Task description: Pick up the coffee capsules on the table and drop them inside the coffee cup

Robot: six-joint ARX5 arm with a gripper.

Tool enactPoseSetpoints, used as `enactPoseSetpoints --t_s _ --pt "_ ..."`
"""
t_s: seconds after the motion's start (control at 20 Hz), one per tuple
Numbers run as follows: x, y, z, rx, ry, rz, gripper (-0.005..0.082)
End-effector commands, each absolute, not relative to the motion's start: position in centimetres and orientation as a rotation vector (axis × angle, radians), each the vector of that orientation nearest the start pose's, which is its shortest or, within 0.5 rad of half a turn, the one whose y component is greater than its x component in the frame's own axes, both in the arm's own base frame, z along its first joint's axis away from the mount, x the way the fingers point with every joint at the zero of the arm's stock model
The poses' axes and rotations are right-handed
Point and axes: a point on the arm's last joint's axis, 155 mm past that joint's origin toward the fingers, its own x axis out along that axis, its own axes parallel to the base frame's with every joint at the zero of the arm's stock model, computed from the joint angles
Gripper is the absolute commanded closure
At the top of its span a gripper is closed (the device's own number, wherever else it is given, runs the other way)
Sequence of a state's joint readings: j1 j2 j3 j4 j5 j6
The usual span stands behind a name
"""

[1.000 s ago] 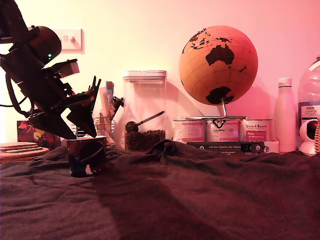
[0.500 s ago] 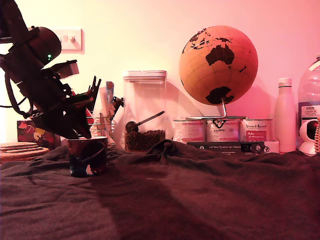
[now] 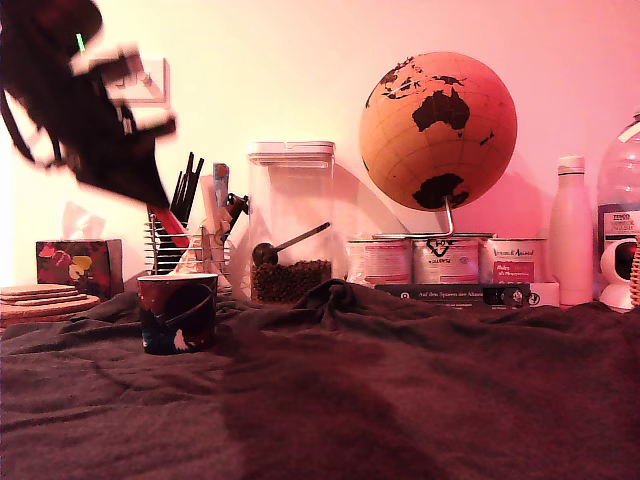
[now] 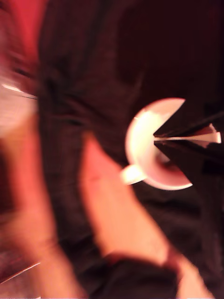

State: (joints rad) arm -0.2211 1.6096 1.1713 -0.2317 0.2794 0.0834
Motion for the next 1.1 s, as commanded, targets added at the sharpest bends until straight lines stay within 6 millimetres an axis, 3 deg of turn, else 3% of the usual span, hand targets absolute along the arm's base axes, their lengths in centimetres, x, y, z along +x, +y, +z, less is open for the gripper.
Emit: enactPoseSetpoints --t_s 0.0,0.25,0.45,0.65,1.05 --pt "44.8 -15.2 17.7 0.066 0.626 -0.511 0.0793" --pt "42.5 -15.4 20.2 0.069 0.532 -0.527 0.0793" --pt "39.6 -15.4 20.8 0.055 0.473 -0.539 0.0793" --pt "36.4 -15.9 20.7 0.029 0.421 -0.562 0.0793" --pt "31.6 -16.2 18.4 -0.02 0.435 -0.593 0.0793"
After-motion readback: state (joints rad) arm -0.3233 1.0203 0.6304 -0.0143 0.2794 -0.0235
